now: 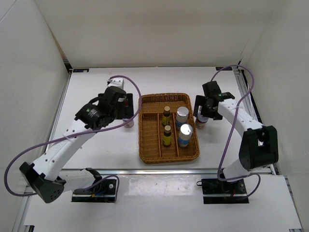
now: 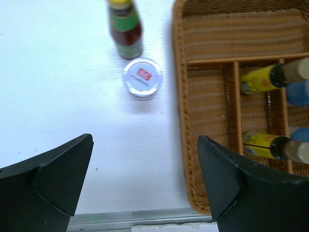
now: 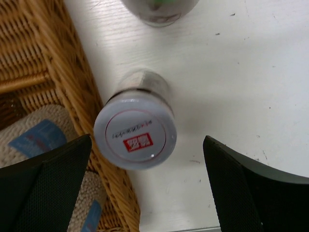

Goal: Organize the condiment bottles

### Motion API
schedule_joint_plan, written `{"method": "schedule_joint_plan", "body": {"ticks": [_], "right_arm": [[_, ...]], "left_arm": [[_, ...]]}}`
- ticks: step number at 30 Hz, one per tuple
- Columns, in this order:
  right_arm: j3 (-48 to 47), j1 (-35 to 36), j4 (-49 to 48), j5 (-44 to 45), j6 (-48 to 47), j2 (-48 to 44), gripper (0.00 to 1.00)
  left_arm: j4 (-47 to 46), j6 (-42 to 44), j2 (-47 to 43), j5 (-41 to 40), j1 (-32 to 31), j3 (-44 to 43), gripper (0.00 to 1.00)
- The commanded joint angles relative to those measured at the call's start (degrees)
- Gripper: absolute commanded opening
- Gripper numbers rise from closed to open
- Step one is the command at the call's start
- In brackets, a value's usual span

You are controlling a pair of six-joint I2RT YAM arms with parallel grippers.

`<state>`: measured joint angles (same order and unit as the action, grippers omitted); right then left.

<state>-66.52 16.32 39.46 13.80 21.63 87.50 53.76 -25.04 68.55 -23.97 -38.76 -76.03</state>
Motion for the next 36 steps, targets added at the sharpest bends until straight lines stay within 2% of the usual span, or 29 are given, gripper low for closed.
{"method": "schedule_joint_plan", "body": {"ticks": [1,2,3,5,6,8,9,13,15,19,25,26,30,36], "right_arm": [[0.5,-1.1,-3.2,-1.2,-0.1,1.7,0.99],[0.5,-1.1,-3.2,-1.8,-0.1,2.3,0.97],[1.0,-1.1,-3.8,-3.2,-0.6,2.3,0.86],[1.0,-1.1,-3.8,-3.8,-0.6,2.8,0.71],[1.7,-1.6,-3.8,-4.3,-0.6,2.8,0.51],[2.4,-1.6,-3.8,-5.8,-0.6,2.1,0.41],[2.4,-2.2,-3.8,-6.4,-0.6,1.3,0.30],[1.7,-2.3,0.3,-6.4,-0.1,-4.2,0.10],[0.3,-2.3,3.7,-5.2,-0.1,-7.9,0.02],[-3.0,-2.3,8.9,0.3,-0.1,-15.6,0.00],[-11.2,-2.3,11.0,-4.7,-2.5,-24.5,0.00],[-12.7,-0.6,11.0,-8.3,-3.8,-24.5,0.00],[-23.3,3.7,10.3,-11.2,-9.1,-21.7,0.00],[-33.8,12.7,11.5,-12.9,-9.3,-13.1,0.00]], "left_arm": [[1.0,1.4,-4.3,-0.6,2.8,1.3,1.00],[1.0,1.4,-4.3,-0.6,3.9,1.3,1.00],[1.0,2.0,-5.0,-0.6,4.5,2.1,1.00],[1.5,2.5,-5.6,-2.1,5.5,2.9,1.00],[1.5,2.5,-6.1,-2.8,6.6,4.2,1.00],[0.8,2.5,-7.6,-3.4,9.4,5.4,1.00],[0.3,3.1,-8.2,-4.1,10.5,6.8,1.00],[-1.5,5.4,-10.3,-6.0,15.2,9.3,1.00],[-2.0,5.4,-11.5,-9.4,15.7,10.8,1.00],[-2.0,1.4,-15.6,-13.9,15.7,14.5,1.00],[-4.4,1.1,-20.3,-15.2,15.7,19.3,1.00],[-5.3,1.1,-20.3,-14.5,15.7,19.3,1.00],[-6.9,2.2,-18.5,-13.2,15.7,19.7,1.00],[-6.9,2.7,-19.2,-13.8,15.7,19.7,1.00]]}}
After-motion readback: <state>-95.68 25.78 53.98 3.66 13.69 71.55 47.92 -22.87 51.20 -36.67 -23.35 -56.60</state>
